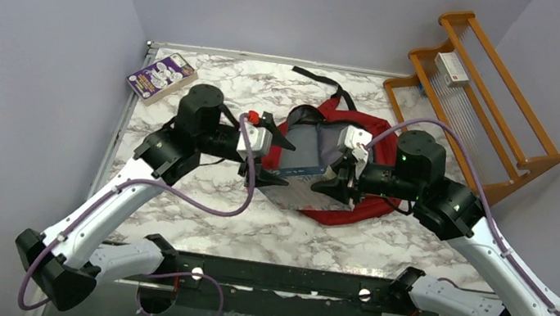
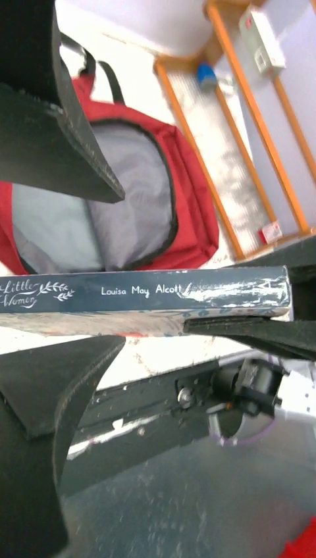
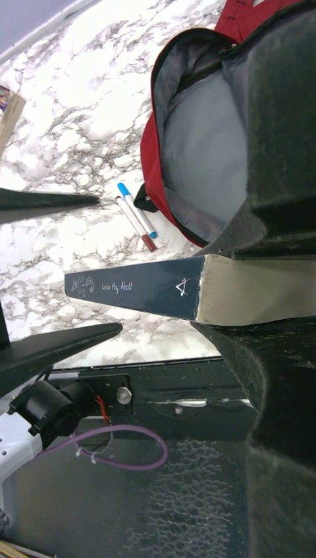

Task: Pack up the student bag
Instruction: Pick up the book from the center of the board.

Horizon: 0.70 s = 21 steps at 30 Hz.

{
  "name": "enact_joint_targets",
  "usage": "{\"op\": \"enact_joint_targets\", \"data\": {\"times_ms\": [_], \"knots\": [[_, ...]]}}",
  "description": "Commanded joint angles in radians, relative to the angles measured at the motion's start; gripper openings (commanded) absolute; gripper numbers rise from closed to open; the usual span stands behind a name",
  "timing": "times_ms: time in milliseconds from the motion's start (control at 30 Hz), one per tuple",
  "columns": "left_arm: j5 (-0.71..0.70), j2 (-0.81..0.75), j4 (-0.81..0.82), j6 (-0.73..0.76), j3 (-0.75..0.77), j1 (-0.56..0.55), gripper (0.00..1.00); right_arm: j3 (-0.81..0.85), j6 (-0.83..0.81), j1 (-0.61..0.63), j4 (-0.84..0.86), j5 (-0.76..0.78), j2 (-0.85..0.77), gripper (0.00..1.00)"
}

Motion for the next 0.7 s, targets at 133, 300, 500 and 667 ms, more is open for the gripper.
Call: {"op": "enact_joint_targets", "data": {"times_ms": [133,300,500,667], "knots": [[-0.308,-0.25,0.385,-0.322,-0.217,0.055,0.97,0.007,0.012,-0.083,0.26,-0.133,0.071,0.01],[-0.242,-0.291,0.465,-0.454,-0.293,0.17,0.99,0.007,0.094,-0.295,0.412,-0.453,0.155,0.0],[-0.24,-0.302,0.572,-0.527,-0.338,0.233,0.99,-0.006,0.097,-0.4,0.489,-0.63,0.173,0.01],[-0.21,-0.271,0.641,-0.557,-0.322,0.239,0.99,-0.028,0.153,-0.484,0.559,-0.769,0.155,0.0]]}}
